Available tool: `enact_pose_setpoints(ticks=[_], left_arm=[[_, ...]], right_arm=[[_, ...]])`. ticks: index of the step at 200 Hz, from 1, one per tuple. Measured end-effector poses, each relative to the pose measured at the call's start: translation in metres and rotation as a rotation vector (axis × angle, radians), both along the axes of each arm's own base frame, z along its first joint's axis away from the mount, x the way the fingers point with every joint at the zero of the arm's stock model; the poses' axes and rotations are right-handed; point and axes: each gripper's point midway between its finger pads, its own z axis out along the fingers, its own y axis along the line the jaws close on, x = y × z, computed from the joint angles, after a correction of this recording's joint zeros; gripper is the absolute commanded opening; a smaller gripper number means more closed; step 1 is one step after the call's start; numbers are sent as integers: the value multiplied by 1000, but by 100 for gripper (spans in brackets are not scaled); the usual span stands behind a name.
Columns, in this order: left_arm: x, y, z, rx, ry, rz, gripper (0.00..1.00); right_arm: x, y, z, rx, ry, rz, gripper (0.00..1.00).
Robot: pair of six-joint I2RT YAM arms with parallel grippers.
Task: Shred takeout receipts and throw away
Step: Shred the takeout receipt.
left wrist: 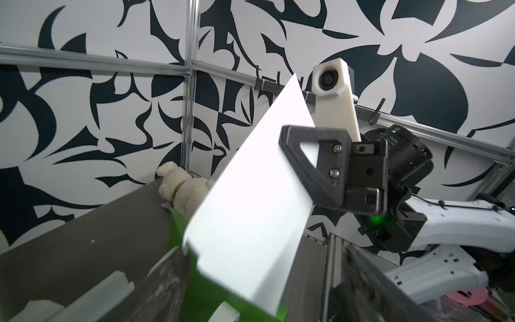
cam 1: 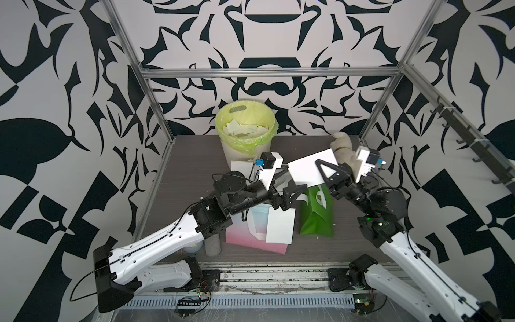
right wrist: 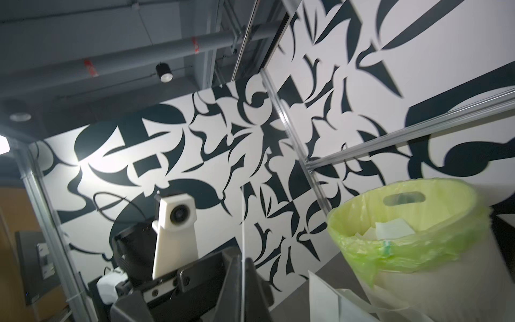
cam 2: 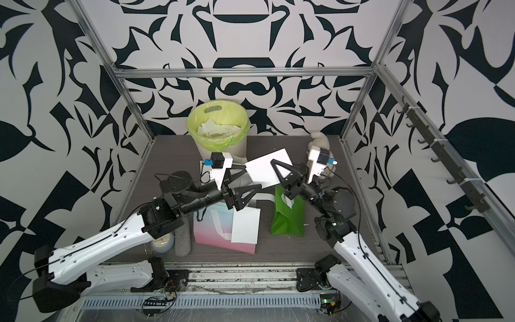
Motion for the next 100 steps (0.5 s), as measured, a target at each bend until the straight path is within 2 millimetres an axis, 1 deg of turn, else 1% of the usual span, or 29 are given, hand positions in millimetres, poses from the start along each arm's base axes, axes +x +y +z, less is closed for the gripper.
enact_pose_setpoints(ticks=[11, 19, 25, 34, 41, 55, 64, 67, 71, 84, 100], left_arm=[[18, 19, 9, -31, 5, 37, 91], [33, 37, 18, -67, 11, 72, 91], [39, 49, 25, -91, 9, 86, 91], [45, 63, 34, -123, 6, 100, 91], [44, 70, 41, -139, -3, 92, 90], [30, 72, 48, -152, -20, 31, 86], [21, 71, 51, -154, -29, -12, 86], [18, 70, 51, -153, -29, -26, 82], [15, 69, 51, -152, -29, -44, 81], [9, 65, 49, -142, -25, -85, 80], [9, 60, 42, -126, -4, -115, 78]], right_arm=[[1, 17, -4, -24, -10, 24, 0], [4, 25, -7, -35, -13, 24, 0], [7, 30, -8, -40, -15, 24, 0], [12, 34, -9, -40, -20, 15, 0], [16, 36, -8, -35, -24, 6, 0], [22, 38, -7, -19, -31, -10, 0], [26, 39, -6, -6, -36, -20, 0], [26, 39, -5, -2, -38, -22, 0], [27, 39, -4, 5, -39, -25, 0], [29, 39, -2, 22, -45, -29, 0], [28, 39, 2, 46, -50, -26, 0]])
